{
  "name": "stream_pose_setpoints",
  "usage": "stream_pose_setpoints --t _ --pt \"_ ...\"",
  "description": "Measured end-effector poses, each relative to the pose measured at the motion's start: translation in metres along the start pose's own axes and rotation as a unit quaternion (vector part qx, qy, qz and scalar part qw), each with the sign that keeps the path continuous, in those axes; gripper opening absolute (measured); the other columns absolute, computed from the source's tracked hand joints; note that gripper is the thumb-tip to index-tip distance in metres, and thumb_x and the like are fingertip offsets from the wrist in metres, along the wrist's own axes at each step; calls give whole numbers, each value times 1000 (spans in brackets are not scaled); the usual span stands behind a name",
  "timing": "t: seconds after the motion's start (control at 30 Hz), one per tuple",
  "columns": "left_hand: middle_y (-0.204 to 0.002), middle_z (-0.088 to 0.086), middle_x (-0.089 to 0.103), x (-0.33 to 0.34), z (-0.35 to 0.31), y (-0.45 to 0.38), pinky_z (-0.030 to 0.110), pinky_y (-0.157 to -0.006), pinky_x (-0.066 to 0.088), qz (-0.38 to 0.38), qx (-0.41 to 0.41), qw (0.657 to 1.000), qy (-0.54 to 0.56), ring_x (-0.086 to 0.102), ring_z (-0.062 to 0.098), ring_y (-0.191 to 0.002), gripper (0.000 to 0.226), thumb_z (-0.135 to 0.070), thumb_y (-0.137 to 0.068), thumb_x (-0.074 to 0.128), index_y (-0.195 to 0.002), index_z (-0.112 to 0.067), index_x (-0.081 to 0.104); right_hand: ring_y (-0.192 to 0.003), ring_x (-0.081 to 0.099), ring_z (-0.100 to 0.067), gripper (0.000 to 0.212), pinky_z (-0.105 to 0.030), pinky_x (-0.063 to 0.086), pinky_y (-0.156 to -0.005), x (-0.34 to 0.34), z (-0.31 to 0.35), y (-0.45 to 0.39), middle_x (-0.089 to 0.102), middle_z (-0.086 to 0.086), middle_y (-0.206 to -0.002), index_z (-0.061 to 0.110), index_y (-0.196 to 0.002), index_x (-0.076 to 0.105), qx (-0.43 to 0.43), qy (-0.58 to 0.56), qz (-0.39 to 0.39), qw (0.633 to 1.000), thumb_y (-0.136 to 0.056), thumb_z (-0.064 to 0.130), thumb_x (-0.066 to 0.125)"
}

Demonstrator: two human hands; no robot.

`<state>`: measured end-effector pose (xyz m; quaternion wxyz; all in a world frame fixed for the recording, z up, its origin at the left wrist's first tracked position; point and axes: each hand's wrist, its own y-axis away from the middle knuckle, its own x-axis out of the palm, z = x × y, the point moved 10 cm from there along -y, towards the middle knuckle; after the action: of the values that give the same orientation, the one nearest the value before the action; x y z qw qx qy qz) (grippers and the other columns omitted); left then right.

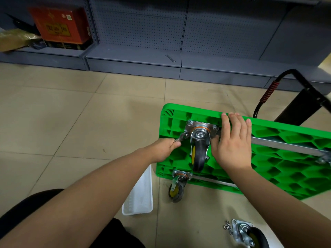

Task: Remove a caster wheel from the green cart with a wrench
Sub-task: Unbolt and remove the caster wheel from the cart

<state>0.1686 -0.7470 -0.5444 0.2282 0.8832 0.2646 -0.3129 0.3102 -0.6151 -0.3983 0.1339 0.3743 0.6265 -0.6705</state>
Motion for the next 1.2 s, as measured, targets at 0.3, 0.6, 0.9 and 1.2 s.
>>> stream_pose_setpoints --t 0.3,0.6,0.9,1.2 --pt "-90 9 64 -3 0 8 38 -80 45 -34 -19 999 -11 58 28 -86 40 -43 -108 38 -86 -13 52 -137 41 -45 63 -59 21 -121 1 2 -1 49 -28 -140 -3 -142 48 5 2 0 1000 -82 11 58" --pt "-69 -5 47 3 -2 27 27 -55 33 -10 -43 995 90 42 10 -59 33 -34 -108 40 -86 -17 58 -139 40 -44 62 -58 21 -121 0 2 0 48 -27 -142 -2 -144 46 8 -9 24 1000 -84 14 56" --pt "-79 1 59 -18 2 53 31 -72 50 -21 -72 983 170 60 16 -69 34 -33 -109 39 -93 -15 63 -141 37 -42 66 -55 18 -123 -1 0 -2 47 -24 -143 -1 -145 46 25 -56 80 995 -82 17 51" --pt "-77 1 67 -39 -63 65 25 -69 50 -80 -5 966 245 66 14 -69 32 -28 -109 42 -98 -11 67 -120 53 -37 48 -49 43 -106 -32 16 -9 56 -15 -130 1 -133 57 31 -200 80 976 -90 19 48"
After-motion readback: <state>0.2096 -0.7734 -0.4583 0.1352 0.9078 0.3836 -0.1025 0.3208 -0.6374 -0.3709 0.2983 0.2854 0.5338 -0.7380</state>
